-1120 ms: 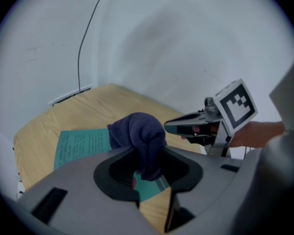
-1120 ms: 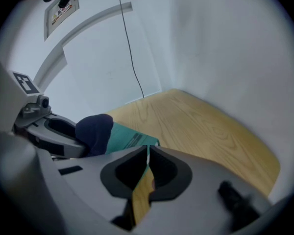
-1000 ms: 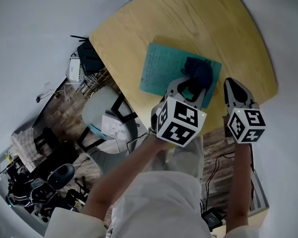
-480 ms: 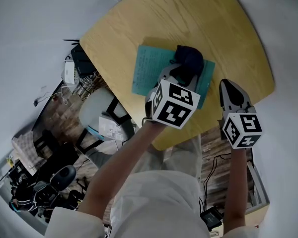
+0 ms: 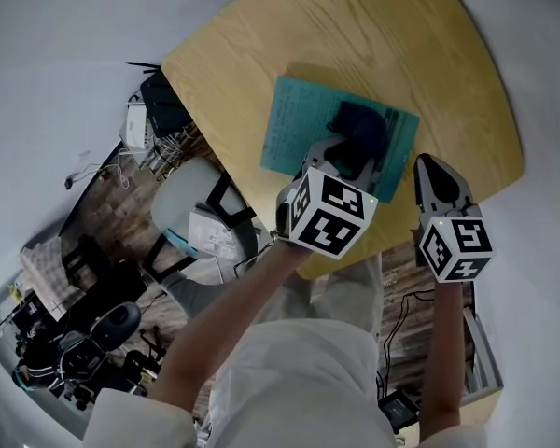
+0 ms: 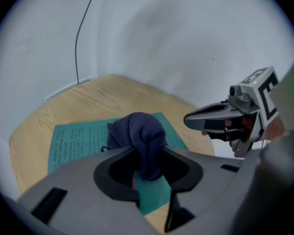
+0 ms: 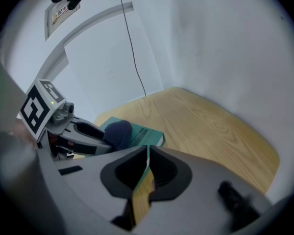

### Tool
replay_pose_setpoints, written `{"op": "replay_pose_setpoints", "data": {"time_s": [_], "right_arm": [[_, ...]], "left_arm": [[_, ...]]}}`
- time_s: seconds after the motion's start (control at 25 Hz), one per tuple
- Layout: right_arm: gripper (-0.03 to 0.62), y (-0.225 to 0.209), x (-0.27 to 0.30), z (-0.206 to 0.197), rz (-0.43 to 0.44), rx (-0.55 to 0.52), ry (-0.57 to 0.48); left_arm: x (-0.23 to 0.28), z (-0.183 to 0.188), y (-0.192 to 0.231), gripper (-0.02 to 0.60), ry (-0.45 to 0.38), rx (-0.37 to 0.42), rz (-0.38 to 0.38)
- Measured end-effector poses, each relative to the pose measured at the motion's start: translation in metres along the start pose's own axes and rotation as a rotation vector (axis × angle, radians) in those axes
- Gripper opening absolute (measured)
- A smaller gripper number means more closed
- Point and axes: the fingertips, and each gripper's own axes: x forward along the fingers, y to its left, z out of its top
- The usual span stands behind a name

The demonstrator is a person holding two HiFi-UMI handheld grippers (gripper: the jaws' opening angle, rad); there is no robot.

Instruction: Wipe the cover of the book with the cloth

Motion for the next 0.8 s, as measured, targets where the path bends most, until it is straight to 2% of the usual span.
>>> {"op": "replay_pose_setpoints", "data": {"time_s": [0.56,0.8], "right_arm": [[0.034,0.023,-0.006,-0.013,-0.004,0.005,-0.008],[0.034,0.022,-0.016,-0.018,-0.016,0.021,-0.016]], "left_arm": [[-0.032,-0.064,-0.041,0.143,0.056,0.038,-0.056],[-0.051,-0.068,-0.052,0.143,0.046,0.044,-0.075]]}}
